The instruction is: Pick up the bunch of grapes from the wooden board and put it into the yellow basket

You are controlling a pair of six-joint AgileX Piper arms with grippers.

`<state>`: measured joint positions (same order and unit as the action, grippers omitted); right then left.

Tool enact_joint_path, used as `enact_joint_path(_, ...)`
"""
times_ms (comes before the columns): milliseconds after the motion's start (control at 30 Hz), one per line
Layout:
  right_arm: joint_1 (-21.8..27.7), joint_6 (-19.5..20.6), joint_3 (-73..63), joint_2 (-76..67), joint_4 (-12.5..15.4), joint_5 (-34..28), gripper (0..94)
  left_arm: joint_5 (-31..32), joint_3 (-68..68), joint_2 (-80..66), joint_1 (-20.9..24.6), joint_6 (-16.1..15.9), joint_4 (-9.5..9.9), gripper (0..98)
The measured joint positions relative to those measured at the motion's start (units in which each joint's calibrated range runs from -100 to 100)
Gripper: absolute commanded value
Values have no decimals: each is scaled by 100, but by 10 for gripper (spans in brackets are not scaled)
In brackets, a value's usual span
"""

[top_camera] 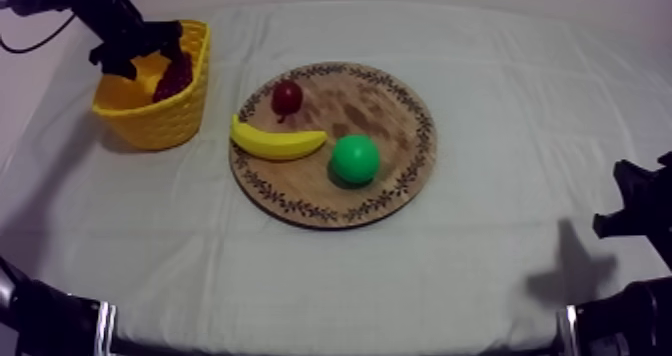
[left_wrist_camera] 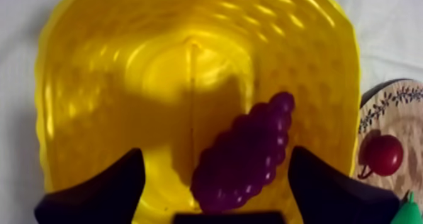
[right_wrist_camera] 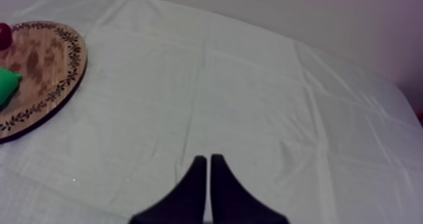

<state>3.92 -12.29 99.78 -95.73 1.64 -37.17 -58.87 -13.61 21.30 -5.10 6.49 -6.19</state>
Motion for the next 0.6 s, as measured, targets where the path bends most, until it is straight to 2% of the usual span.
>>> enact_joint_path(367, 0, 0, 0, 0, 0, 0, 5, 316, -244, -246, -28, 84, 126, 899)
enact_joint_path(600, 0, 0, 0, 0, 0, 1, 5, 450, -459, -577, -121, 49, 185, 738)
